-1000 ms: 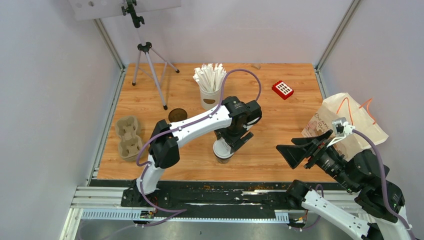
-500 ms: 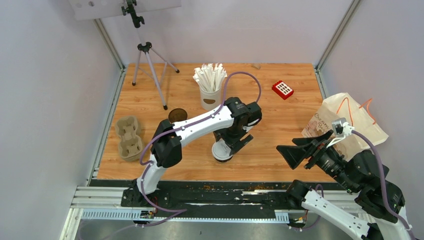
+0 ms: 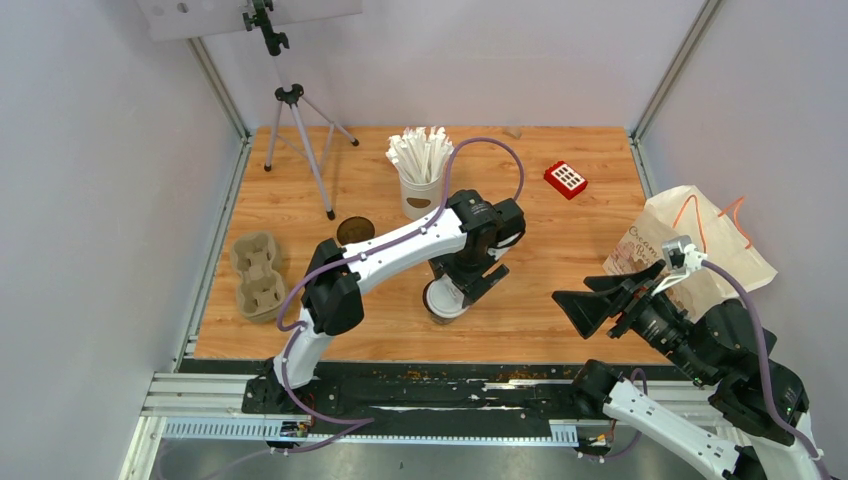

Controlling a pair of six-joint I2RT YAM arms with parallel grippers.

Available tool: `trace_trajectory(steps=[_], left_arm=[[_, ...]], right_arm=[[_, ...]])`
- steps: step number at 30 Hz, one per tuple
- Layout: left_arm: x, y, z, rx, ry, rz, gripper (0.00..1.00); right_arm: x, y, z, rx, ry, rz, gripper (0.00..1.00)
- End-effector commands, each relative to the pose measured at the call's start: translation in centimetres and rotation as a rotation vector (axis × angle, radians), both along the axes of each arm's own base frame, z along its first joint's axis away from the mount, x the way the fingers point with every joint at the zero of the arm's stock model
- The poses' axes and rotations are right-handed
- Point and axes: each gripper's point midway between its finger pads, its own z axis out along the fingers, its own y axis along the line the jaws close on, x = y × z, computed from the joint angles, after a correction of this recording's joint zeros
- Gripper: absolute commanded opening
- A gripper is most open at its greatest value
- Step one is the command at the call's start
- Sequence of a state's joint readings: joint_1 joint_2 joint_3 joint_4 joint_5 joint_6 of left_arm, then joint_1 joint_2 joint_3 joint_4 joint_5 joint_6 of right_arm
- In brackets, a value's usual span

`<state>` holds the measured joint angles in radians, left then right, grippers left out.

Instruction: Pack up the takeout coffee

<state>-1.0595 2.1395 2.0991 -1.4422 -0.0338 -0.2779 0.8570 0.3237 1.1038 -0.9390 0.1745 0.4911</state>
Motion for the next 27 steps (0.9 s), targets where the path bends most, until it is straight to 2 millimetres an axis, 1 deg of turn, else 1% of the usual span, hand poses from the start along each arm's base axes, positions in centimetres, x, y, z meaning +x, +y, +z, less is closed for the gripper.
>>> trace_trajectory(steps=[1,6,20,27], left_arm=[[0.0,0.5,0.8,0.001,0.001,-0.016,0.84],[0.3,0.8,1.0,0.012,-0.02,-0.018,0.85],[0.5,1.3,-0.5,0.054,-0.013,-0.028,0.87],[0.6,1.2,-0.6,0.05,-0.015,-0.033,0.9]], right_arm=[[0.1,0.2,0.1,-0.001,-0.017,0.008,1.0],[0.2,0.6,0.2,0.0,-0.016,0.019,1.0],[0.3,0.5,0.1,-0.01,-0.017,0.016,1.0],[0.3,0.7,-0.1,-0.019,-0.016,0.019,1.0]])
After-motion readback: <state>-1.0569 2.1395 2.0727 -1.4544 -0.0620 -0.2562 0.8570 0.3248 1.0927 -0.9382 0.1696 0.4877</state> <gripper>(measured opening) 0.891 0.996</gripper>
